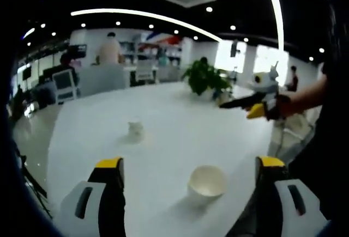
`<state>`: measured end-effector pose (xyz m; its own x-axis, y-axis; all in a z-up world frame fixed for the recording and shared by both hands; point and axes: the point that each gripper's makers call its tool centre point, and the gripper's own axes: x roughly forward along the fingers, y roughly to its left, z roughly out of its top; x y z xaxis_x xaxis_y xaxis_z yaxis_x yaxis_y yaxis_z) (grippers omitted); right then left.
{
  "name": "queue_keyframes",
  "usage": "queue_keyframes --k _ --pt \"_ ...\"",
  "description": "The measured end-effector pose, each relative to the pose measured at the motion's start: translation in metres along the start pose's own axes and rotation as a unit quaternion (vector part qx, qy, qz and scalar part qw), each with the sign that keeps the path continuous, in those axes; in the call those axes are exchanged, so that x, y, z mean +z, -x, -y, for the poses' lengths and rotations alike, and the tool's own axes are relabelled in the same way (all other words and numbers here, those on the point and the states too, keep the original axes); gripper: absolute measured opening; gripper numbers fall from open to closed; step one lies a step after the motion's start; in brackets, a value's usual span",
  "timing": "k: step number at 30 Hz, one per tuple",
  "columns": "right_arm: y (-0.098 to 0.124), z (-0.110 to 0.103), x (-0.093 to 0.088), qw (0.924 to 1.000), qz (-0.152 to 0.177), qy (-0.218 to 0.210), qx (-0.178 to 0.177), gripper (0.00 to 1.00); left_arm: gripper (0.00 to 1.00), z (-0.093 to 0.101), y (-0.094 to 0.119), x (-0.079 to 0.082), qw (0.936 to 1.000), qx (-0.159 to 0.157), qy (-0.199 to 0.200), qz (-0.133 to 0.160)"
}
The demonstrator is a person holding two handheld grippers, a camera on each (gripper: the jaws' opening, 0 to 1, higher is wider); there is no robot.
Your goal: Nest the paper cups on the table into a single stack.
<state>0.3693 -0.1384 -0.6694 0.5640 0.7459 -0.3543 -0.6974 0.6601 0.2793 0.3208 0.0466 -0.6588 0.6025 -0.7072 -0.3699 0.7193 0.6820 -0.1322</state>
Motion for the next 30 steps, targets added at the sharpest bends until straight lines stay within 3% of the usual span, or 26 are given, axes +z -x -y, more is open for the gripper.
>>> queue_keyframes --k 9,15,20,25,30 --pt "-0.050 0.023 0.025 0.9996 -0.011 0.024 0.004 1.00 0.99 0.001 -0.004 -0.004 0.9999 -0.001 0.009 -0.007" --pt "-0.081 0.038 0.037 0.9983 -0.020 0.055 0.005 1.00 0.99 -0.006 -0.002 0.001 0.9999 0.004 0.013 0.009" --pt "-0.110 0.053 0.037 0.9970 -0.033 0.070 0.004 0.98 0.99 -0.004 -0.004 -0.004 1.0000 0.001 0.008 -0.004" --pt "-0.132 0.062 0.035 0.9958 -0.046 0.078 0.003 0.97 0.99 -0.008 -0.003 -0.005 0.9998 0.005 0.016 0.005" --pt "-0.152 0.069 0.035 0.9917 -0.052 0.118 0.006 0.91 0.99 -0.009 -0.005 -0.010 0.9998 -0.002 0.018 -0.001"
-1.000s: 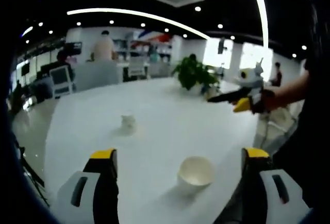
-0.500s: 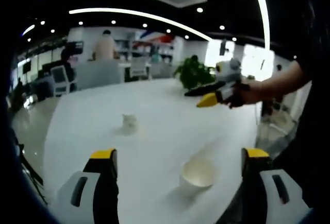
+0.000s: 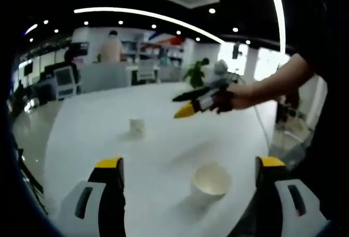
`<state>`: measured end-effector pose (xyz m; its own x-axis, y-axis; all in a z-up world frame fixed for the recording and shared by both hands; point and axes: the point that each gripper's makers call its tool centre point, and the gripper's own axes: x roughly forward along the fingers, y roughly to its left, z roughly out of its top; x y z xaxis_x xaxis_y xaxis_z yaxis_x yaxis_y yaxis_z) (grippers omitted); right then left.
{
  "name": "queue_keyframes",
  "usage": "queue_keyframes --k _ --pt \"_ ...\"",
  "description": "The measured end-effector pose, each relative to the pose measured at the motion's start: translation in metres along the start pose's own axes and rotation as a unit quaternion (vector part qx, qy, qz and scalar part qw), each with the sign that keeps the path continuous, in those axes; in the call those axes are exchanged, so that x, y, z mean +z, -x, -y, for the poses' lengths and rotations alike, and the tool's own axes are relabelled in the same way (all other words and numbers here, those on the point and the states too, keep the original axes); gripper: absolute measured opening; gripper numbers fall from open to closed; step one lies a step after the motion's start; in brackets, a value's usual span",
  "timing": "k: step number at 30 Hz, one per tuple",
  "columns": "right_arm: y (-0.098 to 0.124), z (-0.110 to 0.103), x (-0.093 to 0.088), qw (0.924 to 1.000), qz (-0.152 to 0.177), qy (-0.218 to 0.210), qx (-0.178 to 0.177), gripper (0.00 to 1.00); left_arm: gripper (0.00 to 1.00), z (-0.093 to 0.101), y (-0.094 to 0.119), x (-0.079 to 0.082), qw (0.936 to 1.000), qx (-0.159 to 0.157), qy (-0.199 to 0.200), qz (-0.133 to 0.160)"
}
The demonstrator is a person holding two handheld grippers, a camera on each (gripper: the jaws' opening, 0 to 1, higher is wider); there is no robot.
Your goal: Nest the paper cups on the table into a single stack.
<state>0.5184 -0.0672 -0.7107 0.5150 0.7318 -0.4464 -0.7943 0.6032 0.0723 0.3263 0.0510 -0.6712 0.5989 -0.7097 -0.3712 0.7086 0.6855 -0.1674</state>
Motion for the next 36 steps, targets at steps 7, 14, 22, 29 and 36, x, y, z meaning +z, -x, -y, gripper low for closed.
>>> queue_keyframes --k 7,14,22,29,36 --pt "-0.027 0.019 0.002 0.9999 -0.007 0.005 -0.011 0.86 0.99 -0.007 0.000 0.000 1.0000 0.003 0.007 0.004" --pt "-0.054 0.035 -0.006 0.9996 -0.025 0.010 -0.006 0.81 0.99 -0.010 -0.003 -0.012 0.9997 0.009 0.021 -0.004" --pt "-0.081 0.050 -0.015 0.9993 -0.036 0.004 -0.002 0.74 0.99 -0.012 0.000 -0.019 0.9991 0.021 0.036 -0.011" --pt "-0.101 0.067 -0.022 0.9989 -0.042 0.020 0.000 0.66 0.99 -0.012 0.001 -0.015 0.9987 0.028 0.041 -0.010" --pt "-0.116 0.074 -0.022 0.9983 -0.044 0.038 0.006 0.59 0.99 -0.010 0.001 -0.019 0.9985 0.028 0.043 -0.020"
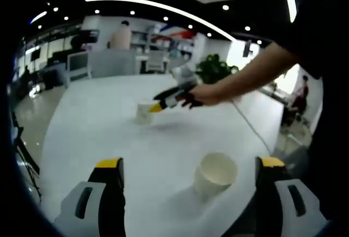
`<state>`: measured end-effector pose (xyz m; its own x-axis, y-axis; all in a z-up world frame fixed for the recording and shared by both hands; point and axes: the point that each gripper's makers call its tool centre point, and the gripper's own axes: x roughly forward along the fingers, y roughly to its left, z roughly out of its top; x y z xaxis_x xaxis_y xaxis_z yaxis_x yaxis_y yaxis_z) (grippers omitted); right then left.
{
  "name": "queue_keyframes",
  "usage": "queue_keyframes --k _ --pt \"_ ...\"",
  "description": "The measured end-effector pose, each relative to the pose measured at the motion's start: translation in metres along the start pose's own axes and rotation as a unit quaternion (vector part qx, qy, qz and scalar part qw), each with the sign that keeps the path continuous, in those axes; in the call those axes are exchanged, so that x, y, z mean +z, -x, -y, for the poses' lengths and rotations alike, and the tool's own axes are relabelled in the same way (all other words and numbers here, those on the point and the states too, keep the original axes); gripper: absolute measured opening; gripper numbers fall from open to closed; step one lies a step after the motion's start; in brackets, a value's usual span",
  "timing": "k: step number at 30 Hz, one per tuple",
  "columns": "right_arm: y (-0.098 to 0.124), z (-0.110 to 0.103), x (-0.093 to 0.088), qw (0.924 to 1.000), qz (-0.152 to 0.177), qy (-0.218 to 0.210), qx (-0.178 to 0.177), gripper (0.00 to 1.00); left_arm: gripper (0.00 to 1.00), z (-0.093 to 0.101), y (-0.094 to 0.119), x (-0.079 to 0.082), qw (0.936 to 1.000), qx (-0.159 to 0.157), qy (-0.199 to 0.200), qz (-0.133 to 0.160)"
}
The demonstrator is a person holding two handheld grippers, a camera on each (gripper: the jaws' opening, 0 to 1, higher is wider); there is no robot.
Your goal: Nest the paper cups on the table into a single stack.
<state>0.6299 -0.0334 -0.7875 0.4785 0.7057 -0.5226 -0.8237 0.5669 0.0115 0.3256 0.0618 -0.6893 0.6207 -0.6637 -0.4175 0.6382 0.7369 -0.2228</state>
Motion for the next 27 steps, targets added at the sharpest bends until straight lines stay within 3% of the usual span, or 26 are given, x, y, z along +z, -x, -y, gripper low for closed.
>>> queue_keyframes --k 6,13,17,27 --pt "-0.008 -0.006 0.007 0.9998 0.009 0.016 0.013 0.50 0.99 0.003 0.002 -0.006 0.9999 0.003 0.003 -0.012" --pt "-0.017 -0.006 0.008 0.9994 0.003 0.025 0.022 0.47 0.98 0.004 0.005 -0.003 0.9999 0.011 0.008 -0.005" --pt "-0.022 -0.007 0.005 0.9995 -0.005 0.021 0.023 0.44 0.98 0.003 0.006 -0.010 0.9998 0.012 0.010 -0.012" --pt "-0.025 -0.009 0.008 0.9994 -0.008 0.015 0.029 0.35 0.98 0.004 0.009 -0.009 0.9998 0.014 0.014 -0.010"
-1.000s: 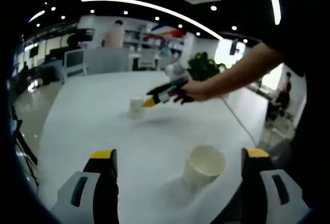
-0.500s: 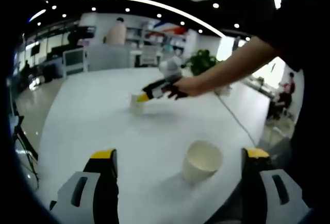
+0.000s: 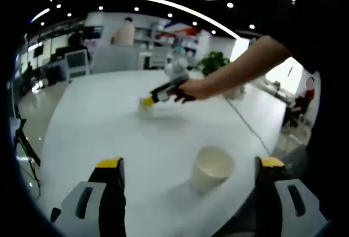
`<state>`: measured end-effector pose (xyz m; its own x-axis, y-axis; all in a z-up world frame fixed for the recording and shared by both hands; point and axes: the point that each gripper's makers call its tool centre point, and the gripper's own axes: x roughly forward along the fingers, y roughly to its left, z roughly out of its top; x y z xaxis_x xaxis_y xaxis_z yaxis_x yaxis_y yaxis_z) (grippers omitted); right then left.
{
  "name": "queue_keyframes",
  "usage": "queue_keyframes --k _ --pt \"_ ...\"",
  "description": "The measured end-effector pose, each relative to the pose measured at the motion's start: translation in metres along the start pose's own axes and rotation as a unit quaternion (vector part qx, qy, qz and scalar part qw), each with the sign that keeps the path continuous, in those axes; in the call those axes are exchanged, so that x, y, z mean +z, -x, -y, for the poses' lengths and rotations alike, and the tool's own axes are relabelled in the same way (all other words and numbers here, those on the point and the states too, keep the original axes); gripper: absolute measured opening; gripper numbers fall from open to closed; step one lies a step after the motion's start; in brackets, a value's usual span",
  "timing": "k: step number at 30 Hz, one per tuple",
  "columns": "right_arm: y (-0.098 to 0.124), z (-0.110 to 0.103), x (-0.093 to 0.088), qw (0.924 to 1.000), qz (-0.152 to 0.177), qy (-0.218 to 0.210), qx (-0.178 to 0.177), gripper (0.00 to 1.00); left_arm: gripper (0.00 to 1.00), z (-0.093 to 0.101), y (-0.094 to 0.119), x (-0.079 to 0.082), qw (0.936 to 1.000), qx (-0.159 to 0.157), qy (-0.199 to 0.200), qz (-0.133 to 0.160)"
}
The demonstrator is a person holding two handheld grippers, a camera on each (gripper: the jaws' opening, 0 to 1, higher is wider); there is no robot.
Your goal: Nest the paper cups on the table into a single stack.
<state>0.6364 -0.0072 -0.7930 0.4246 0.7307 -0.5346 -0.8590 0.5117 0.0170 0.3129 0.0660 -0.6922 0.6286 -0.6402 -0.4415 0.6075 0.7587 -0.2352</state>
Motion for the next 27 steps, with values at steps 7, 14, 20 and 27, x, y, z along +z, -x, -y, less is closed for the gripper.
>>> queue_keyframes --k 7,14,20,27 --pt "0.003 -0.006 0.005 1.0000 0.002 0.000 0.006 0.35 0.99 0.005 0.001 0.007 0.9999 -0.002 0.005 0.014" --pt "0.013 -0.011 0.013 0.9999 0.007 0.005 0.008 0.35 0.98 0.008 0.004 0.007 0.9998 -0.003 0.005 0.019" --pt "0.035 -0.018 0.022 0.9997 0.009 0.020 0.010 0.35 0.98 0.010 0.007 0.013 0.9996 -0.008 -0.008 0.026" --pt "0.065 -0.024 0.030 0.9993 0.025 0.026 0.009 0.35 0.98 0.017 0.004 0.025 0.9991 -0.015 -0.017 0.035"
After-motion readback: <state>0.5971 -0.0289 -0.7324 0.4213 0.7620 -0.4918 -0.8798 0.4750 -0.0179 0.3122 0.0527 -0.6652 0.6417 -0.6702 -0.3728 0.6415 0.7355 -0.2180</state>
